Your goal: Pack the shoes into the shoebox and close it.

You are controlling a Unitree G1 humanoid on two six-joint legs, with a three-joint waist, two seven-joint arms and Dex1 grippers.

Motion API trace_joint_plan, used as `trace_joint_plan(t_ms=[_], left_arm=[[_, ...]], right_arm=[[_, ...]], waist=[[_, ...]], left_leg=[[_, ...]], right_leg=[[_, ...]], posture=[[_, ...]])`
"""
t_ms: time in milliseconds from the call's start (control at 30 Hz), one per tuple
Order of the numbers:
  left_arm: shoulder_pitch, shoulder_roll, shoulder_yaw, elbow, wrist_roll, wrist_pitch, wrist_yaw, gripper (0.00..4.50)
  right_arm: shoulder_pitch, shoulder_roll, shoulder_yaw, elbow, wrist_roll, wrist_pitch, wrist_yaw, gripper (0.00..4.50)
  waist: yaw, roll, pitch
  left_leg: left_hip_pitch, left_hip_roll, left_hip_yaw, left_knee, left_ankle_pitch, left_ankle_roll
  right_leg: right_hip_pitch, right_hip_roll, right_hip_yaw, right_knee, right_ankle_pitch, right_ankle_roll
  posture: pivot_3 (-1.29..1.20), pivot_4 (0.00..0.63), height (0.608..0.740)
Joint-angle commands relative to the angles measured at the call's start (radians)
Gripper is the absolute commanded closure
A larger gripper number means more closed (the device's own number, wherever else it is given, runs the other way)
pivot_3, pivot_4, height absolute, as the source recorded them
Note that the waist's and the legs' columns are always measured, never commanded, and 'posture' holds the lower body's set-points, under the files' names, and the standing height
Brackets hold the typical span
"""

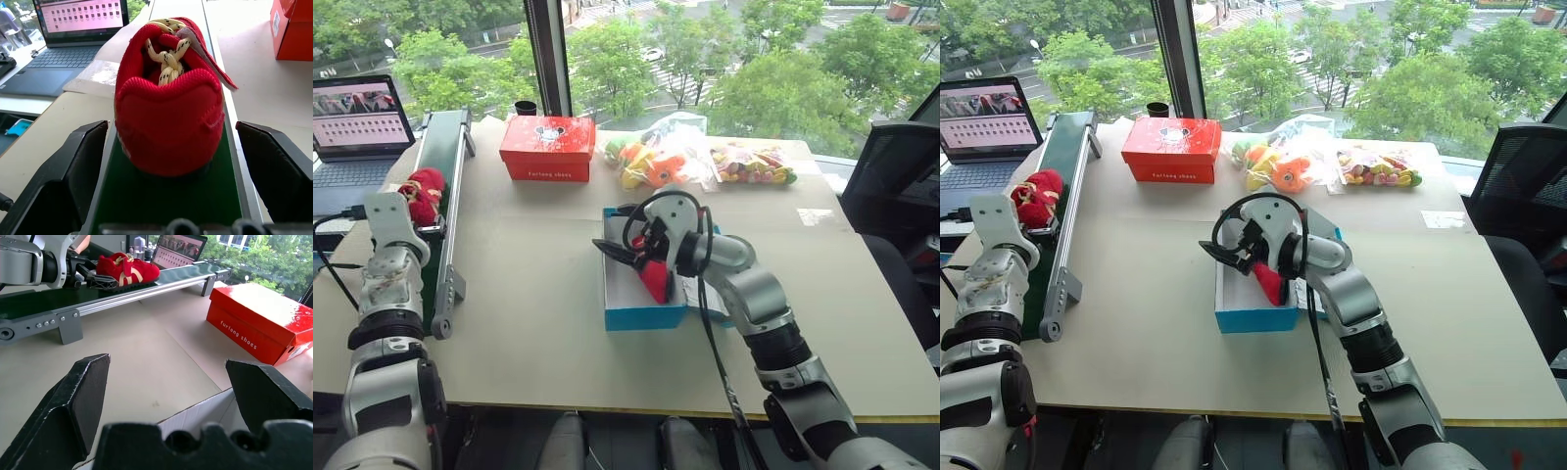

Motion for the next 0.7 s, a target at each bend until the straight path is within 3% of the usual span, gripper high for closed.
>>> trace_joint_plan(t_ms=[33,100,200,300,400,533,700], left_arm=[[-0.001,-0.004,0.01,-0.013,-0.024,0.011,-0.018,0.0],[0.007,-0.012,0.006,-0.023,-0.03,0.016,-0.031,0.0],[0.042,-0.04,0.009,-0.13,-0.045,0.029,-0.032,0.66],[0.039,-0.078,0.014,-0.285,-0.075,0.054,-0.016,1.64],[0.026,-0.115,0.01,-0.424,-0.109,0.085,-0.026,1.64],[-0.059,-0.222,-0.091,-0.71,-0.211,0.199,-0.101,1.64],[-0.081,-0.335,-0.19,-0.921,-0.324,0.333,-0.175,1.64]], right_arm=[[-0.026,-0.009,-0.025,-0.018,-0.008,-0.003,-0.009,0.04],[-0.029,-0.013,-0.026,-0.015,-0.011,-0.003,-0.01,0.04],[-0.043,-0.014,-0.029,-0.007,-0.015,0.003,-0.017,0.0],[-0.058,-0.014,-0.049,-0.015,0.004,0.024,-0.021,0.0],[-0.077,0.013,-0.105,-0.026,0.069,0.075,-0.04,0.0],[-0.159,0.119,-0.325,-0.015,0.31,0.256,-0.161,0.0],[-0.239,0.217,-0.577,0.029,0.628,0.486,-0.37,0.0]], waist=[[0.001,0.0,0.0],[0.001,0.0,0.0],[0.004,0.0,0.0],[0.019,0.0,0.0],[0.022,-0.001,0.0],[0.023,-0.001,0.0],[0.015,-0.001,0.0]], left_leg=[[0.0,0.0,0.0,0.0,0.0,0.0],[0.0,0.0,0.0,0.0,0.0,0.0],[0.0,0.0,0.0,0.0,0.0,0.0],[0.0,0.0,-0.001,0.0,0.001,-0.001],[-0.002,0.0,-0.001,0.002,0.001,-0.001],[-0.004,0.0,-0.002,0.002,0.001,-0.001],[-0.005,-0.001,-0.004,0.003,0.001,-0.001]], right_leg=[[0.0,0.0,0.0,0.0,0.0,0.0],[0.0,0.0,0.0,0.0,0.0,0.0],[0.0,0.0,0.0,0.001,0.0,0.0],[0.0,0.0,-0.001,0.001,0.0,0.0],[0.0,0.0,-0.002,0.001,0.0,0.0],[0.0,0.0,-0.002,0.001,0.0,0.0],[0.0,-0.001,-0.003,0.001,0.001,0.0]], posture=[[0.0,0.15,0.739],[0.0,0.15,0.739],[0.0,0.15,0.739],[0.0,0.15,0.739],[0.0,0.15,0.739],[0.0,0.15,0.739],[0.0,0.15,0.739]])
